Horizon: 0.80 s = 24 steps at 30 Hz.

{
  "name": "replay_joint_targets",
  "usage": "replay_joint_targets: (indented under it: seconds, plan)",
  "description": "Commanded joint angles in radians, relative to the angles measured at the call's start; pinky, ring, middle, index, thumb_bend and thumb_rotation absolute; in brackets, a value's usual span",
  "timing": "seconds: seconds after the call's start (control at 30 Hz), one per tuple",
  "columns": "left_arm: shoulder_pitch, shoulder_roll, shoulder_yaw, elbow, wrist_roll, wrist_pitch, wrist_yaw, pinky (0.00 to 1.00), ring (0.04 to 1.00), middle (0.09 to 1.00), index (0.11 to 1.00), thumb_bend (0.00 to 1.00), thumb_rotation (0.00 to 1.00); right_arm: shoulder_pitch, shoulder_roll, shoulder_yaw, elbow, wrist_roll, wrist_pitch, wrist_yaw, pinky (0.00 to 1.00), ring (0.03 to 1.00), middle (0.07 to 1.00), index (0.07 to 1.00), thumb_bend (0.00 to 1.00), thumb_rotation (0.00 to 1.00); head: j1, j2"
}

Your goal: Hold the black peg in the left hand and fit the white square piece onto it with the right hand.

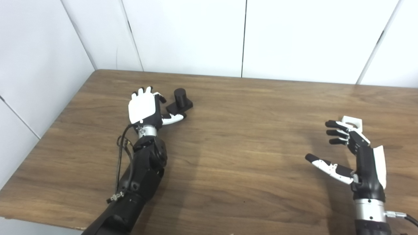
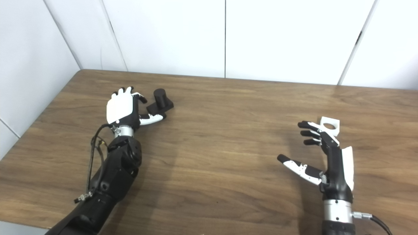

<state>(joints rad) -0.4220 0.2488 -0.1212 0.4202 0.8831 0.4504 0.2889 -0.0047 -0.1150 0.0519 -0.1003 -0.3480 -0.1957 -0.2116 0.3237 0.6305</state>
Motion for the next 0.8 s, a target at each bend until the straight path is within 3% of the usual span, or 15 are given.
replay_joint_targets:
  seconds: [0.0,0.5,0.77]
  plan:
    - [-0.029,0.028,-0.009,0.018,0.000,0.014,0.006,1.00,0.989,0.944,0.623,0.85,0.45,0.003,-0.047,-0.032,0.035,-0.043,-0.035,-0.014,0.59,0.689,0.762,0.681,0.67,0.10,0.001,0.001]
    - [-0.034,0.033,-0.049,0.059,-0.074,-0.008,0.021,1.00,0.920,0.845,0.511,0.76,0.36,0.014,-0.047,-0.044,0.010,-0.031,-0.033,-0.009,0.55,0.680,0.769,0.677,0.65,0.08,-0.008,0.012]
    - [-0.036,0.044,-0.070,0.067,-0.097,-0.010,0.002,1.00,0.911,0.848,0.520,0.74,0.35,0.013,-0.043,-0.048,0.006,-0.037,-0.036,-0.017,0.55,0.675,0.765,0.673,0.64,0.08,-0.013,0.014]
